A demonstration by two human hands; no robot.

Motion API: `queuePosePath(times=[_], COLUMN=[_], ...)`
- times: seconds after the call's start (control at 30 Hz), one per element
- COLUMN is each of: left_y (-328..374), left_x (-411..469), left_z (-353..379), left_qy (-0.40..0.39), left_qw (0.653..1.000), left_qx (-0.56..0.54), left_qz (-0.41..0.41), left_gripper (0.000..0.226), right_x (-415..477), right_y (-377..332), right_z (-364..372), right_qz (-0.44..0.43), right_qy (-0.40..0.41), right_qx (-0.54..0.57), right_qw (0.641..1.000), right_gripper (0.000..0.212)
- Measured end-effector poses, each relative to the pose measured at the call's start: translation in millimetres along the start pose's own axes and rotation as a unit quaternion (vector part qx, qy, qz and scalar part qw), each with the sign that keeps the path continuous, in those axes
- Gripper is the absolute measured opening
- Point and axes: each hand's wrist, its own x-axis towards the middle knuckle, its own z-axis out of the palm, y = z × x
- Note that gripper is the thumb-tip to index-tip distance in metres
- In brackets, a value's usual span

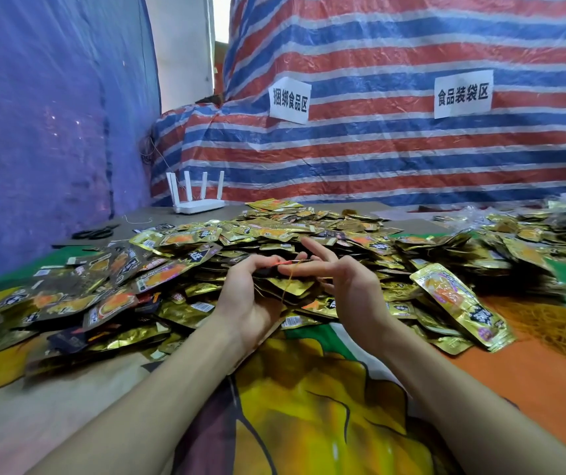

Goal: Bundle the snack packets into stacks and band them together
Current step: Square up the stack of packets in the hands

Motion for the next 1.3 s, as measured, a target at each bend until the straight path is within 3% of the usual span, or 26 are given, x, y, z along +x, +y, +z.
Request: queuePosePath(times=[0.13, 0.27, 0.43, 0.67, 0.73, 0.87, 1.0, 1.07, 1.13, 1.2, 1.3], left_y=[-4, -3, 1, 0, 2, 2, 6, 12, 19, 24, 22], left_x=[-3, -5, -5, -7, -10, -13, -14, -15, -16, -16, -11], left_z=[3, 9, 8, 5, 4, 7, 8, 4, -1, -4, -3], left_qy=[-0.051, -0.061, -0.052, -0.059, -0.060, -0.081, -0.096, -0.144, -0.200, -0.221, -0.184], left_qw=[0.997, 0.996, 0.998, 0.997, 0.998, 0.995, 0.989, 0.980, 0.970, 0.966, 0.973], left_qx=[0.043, 0.036, 0.005, 0.040, 0.026, -0.038, -0.085, -0.116, -0.125, -0.127, -0.134], left_qz=[-0.036, -0.049, -0.039, -0.023, -0.019, -0.051, -0.076, -0.074, -0.049, -0.032, -0.041], left_gripper=[0.027, 0.054, 0.026, 0.021, 0.026, 0.049, 0.034, 0.029, 0.042, 0.070, 0.070], right_x=[5, 3, 6, 8, 8, 6, 5, 4, 3, 1, 2], right_y=[-2, -11, -19, -3, -1, 3, 10, 14, 16, 19, 21], right_z=[-8, -15, -25, -20, -19, -21, -25, -33, -44, -45, -32], right_qz=[0.031, 0.074, 0.053, 0.059, 0.029, -0.047, -0.110, -0.132, -0.134, -0.119, -0.094], right_qy=[0.039, -0.017, -0.012, -0.056, -0.044, -0.017, 0.036, 0.076, 0.092, 0.047, 0.058], right_qx=[0.095, 0.233, 0.283, 0.090, 0.021, -0.016, -0.029, -0.078, -0.201, -0.303, -0.238], right_qw=[0.994, 0.969, 0.957, 0.993, 0.998, 0.999, 0.993, 0.985, 0.966, 0.944, 0.965], right_gripper=[0.059, 0.061, 0.059, 0.052, 0.053, 0.050, 0.046, 0.039, 0.035, 0.035, 0.033])
